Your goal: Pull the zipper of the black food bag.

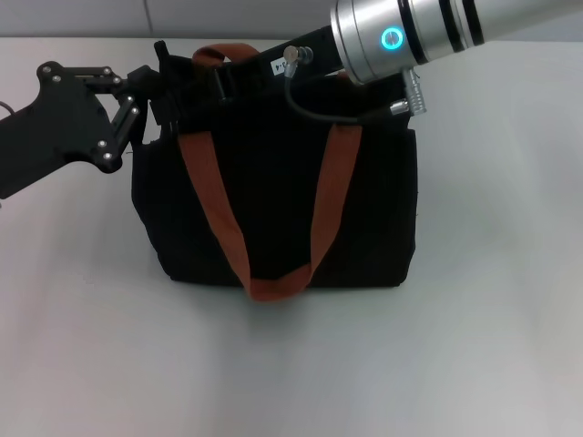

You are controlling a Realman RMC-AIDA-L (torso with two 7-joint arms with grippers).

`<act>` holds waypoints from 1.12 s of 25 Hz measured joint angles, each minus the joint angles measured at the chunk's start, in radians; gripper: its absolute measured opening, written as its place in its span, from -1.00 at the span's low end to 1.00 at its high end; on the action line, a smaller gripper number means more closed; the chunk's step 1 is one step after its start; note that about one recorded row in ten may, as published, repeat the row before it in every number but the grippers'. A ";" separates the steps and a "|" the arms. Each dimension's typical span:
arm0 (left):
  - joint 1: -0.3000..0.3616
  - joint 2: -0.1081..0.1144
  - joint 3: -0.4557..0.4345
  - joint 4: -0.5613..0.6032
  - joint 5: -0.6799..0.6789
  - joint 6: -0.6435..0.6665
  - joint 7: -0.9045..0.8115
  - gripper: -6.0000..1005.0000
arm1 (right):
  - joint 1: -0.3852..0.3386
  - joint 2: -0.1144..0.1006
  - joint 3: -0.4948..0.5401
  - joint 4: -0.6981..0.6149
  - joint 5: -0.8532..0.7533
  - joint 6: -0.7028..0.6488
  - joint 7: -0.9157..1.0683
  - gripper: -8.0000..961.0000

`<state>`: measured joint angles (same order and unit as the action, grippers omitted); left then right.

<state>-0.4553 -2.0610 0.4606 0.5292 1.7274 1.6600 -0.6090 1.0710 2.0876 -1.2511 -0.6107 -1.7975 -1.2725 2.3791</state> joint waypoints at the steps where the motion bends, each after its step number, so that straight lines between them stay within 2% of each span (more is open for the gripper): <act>1: -0.002 0.000 -0.001 0.000 0.000 -0.001 -0.002 -0.93 | 0.000 0.000 0.000 0.000 0.000 0.000 0.000 -0.12; 14: 0.007 0.007 0.000 0.000 0.000 0.003 -0.015 -0.91 | -0.004 0.001 -0.004 -0.008 0.001 0.016 -0.016 -0.12; 17: -0.001 0.014 0.008 0.017 0.003 0.004 -0.072 -0.91 | 0.004 0.001 -0.008 -0.008 -0.001 0.030 -0.020 -0.12; 28: -0.007 0.007 0.010 0.055 0.007 -0.001 -0.134 -0.89 | 0.009 0.001 -0.027 -0.008 -0.001 0.052 -0.021 -0.18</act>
<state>-0.4624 -2.0537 0.4710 0.5837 1.7341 1.6592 -0.7435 1.0796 2.0882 -1.2779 -0.6182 -1.7984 -1.2203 2.3578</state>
